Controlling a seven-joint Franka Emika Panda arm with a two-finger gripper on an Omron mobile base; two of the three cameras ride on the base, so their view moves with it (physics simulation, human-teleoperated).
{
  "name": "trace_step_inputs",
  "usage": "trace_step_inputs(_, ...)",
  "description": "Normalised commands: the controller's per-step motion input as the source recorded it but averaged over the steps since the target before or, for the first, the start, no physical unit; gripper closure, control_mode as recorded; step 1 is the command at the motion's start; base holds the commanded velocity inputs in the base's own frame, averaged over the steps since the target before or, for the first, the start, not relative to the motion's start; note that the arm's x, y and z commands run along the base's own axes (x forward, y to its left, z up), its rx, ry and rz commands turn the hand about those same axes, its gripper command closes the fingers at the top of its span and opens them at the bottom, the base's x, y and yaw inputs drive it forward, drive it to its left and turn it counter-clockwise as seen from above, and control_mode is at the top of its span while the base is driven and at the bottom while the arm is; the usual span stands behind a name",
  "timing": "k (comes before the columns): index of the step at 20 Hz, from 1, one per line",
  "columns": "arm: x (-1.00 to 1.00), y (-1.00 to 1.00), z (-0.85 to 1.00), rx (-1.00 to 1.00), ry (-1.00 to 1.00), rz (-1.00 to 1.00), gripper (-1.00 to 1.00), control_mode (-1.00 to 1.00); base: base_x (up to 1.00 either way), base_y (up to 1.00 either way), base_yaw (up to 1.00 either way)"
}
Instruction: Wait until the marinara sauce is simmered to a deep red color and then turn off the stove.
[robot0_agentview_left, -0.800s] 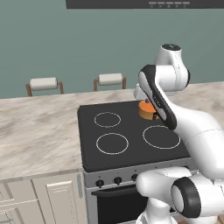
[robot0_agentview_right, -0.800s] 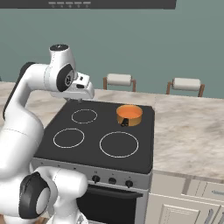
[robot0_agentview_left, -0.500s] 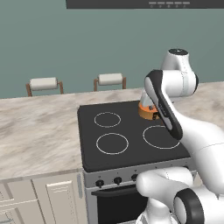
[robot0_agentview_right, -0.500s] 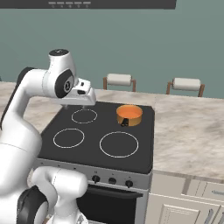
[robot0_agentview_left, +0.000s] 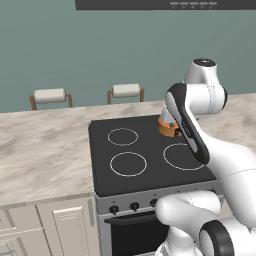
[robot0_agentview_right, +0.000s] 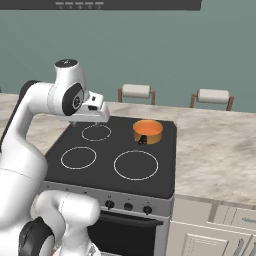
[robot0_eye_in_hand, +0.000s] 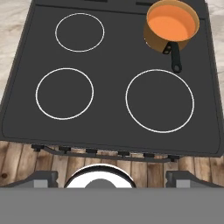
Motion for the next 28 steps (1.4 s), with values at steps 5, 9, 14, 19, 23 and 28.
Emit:
trace_step_inputs(5,0.0,0.0,0.0,0.0,0.0,0.0,-1.0,-1.0,0.0,0.0,0.0)
trace_step_inputs(9,0.0,0.0,0.0,0.0,0.0,0.0,-1.0,-1.0,0.0,0.0,0.0)
trace_step_inputs(14,0.0,0.0,0.0,0.0,0.0,0.0,-1.0,-1.0,0.0,0.0,0.0)
trace_step_inputs(19,0.0,0.0,0.0,0.0,0.0,0.0,-1.0,-1.0,0.0,0.0,0.0)
trace_step_inputs(23,0.0,0.0,0.0,0.0,0.0,0.0,-1.0,-1.0,0.0,0.0,0.0)
trace_step_inputs(28,0.0,0.0,0.0,0.0,0.0,0.0,-1.0,-1.0,0.0,0.0,0.0)
